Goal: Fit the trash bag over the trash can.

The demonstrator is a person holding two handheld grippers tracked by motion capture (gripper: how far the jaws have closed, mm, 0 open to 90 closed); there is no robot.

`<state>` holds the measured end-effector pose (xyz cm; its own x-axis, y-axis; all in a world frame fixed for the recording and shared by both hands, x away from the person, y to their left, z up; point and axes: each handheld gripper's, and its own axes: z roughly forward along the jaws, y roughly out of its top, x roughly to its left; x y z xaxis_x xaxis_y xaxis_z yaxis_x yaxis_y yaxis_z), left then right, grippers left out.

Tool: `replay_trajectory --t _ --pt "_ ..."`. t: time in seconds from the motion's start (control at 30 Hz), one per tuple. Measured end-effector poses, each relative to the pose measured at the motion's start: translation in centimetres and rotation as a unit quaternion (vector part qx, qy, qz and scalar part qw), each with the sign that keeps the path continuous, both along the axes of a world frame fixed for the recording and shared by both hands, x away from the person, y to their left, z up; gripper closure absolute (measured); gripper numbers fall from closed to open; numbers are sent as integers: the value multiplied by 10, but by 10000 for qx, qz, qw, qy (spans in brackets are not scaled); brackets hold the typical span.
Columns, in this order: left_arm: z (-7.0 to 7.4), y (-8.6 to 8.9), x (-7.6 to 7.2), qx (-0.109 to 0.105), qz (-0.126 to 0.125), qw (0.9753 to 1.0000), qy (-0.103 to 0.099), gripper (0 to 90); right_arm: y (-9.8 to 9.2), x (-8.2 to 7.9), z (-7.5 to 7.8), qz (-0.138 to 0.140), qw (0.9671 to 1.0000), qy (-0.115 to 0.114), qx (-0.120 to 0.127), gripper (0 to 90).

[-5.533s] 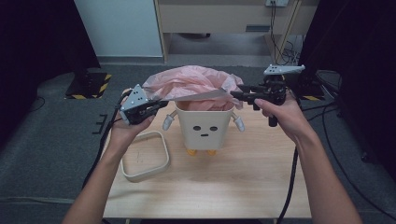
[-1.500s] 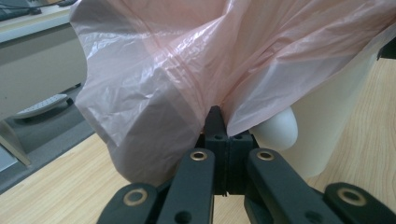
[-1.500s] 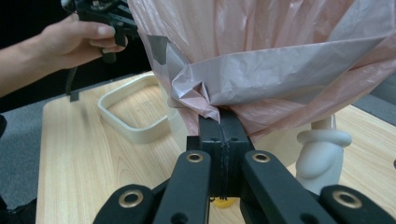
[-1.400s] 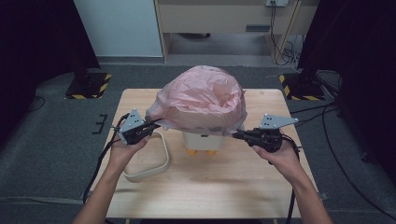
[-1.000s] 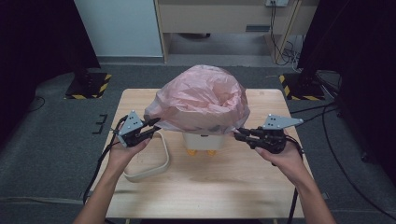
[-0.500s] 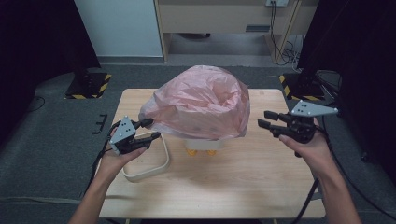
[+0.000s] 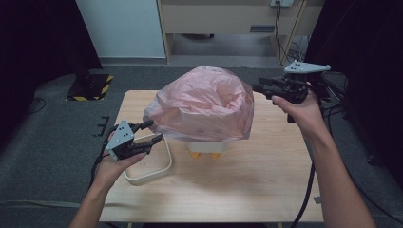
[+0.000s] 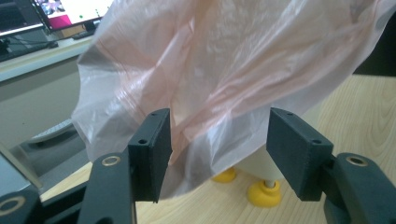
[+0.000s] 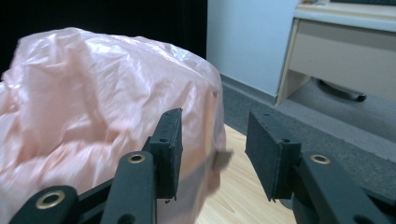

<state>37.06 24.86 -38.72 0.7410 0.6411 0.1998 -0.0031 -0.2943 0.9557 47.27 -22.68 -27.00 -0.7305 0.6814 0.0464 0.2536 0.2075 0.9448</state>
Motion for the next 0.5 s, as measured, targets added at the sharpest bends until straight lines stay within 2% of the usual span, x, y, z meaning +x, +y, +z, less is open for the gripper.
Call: replay_trajectory --t 0.13,0.23,0.3,0.4,0.47,0.5 --pt "7 2 -1 -61 88 9999 -89 385 16 19 -2 66 9992 244 -295 551" --pt "12 6 2 -161 239 9994 -175 363 24 29 -9 165 9975 465 -516 552" --pt "15 8 6 -131 365 9990 -208 352 27 34 -14 234 9963 576 -588 556" --pt "16 10 13 -111 542 9981 -267 334 30 35 -17 358 9952 666 -627 665" --pt "16 11 21 -120 601 9978 -248 315 30 36 -18 443 9941 732 -664 782" --pt "15 10 26 -108 589 9980 -200 303 31 36 -19 476 9935 780 -672 812"
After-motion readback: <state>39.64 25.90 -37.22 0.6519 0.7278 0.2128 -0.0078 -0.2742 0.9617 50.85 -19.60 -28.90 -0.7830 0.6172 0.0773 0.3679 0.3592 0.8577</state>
